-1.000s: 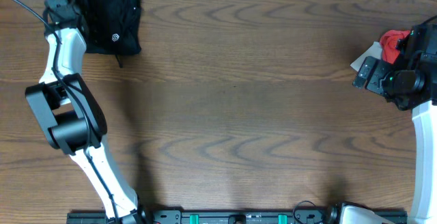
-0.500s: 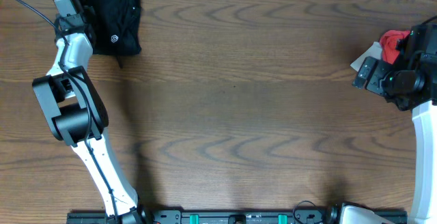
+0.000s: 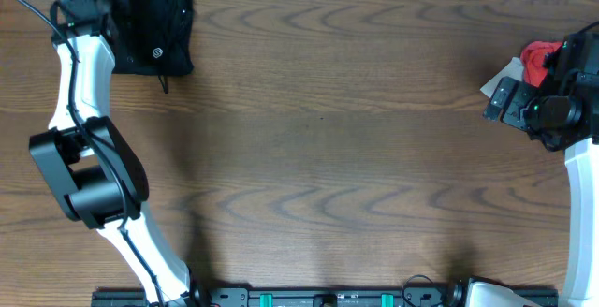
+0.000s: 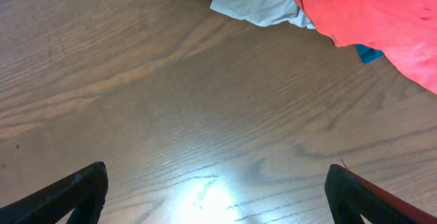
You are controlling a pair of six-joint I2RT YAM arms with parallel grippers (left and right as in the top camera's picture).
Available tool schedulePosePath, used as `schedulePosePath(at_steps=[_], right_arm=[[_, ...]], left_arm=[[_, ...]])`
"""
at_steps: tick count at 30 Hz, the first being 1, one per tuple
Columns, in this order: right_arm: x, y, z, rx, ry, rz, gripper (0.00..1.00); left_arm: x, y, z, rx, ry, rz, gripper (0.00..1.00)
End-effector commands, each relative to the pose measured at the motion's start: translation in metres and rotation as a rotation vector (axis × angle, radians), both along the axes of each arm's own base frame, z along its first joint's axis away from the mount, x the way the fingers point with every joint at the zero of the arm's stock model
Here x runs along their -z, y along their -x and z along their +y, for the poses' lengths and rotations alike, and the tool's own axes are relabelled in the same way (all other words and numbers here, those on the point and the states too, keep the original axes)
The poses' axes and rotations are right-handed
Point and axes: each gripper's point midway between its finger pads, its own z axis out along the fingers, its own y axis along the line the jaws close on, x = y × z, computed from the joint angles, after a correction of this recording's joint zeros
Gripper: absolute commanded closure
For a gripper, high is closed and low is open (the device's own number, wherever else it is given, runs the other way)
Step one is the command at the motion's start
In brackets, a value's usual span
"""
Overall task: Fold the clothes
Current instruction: 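Place the bundle on the black garment stack and press it down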
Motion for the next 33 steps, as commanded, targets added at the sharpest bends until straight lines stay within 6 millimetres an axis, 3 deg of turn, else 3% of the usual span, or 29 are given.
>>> schedulePosePath(at_steps=[1,8,17,20,24,29,33], right_arm=[[0.004,0.0,-0.001,-0.009,0.0,0.011,0.01],[0.004,0.0,0.0,-0.01,-0.004,0.013,0.01],[0.004,0.001,0.0,-0.01,-0.004,0.014,0.01],[0.004,0.001,0.0,-0.01,-0.004,0.014,0.01],[0.004,0.001,0.0,-0.01,-0.004,0.014,0.01],[0.004,0.001,0.0,-0.01,-0.004,0.014,0.01],[0.004,0.001,0.0,-0.01,-0.004,0.014,0.01]], left_arm=[[0.02,-0.007,-0.034,0.099,0.046,0.037,0.81],[0.069,-0.017,-0.049,0.125,0.063,0.103,0.81],[0.18,-0.016,-0.046,0.116,0.105,0.255,0.81],[0.195,-0.014,-0.048,0.118,0.111,0.277,0.82],[0.17,-0.023,-0.046,0.12,0.092,0.21,0.81],[0.086,-0.037,-0.043,0.123,0.045,0.034,0.81],[0.018,-0.037,-0.041,0.122,0.008,-0.095,0.81]])
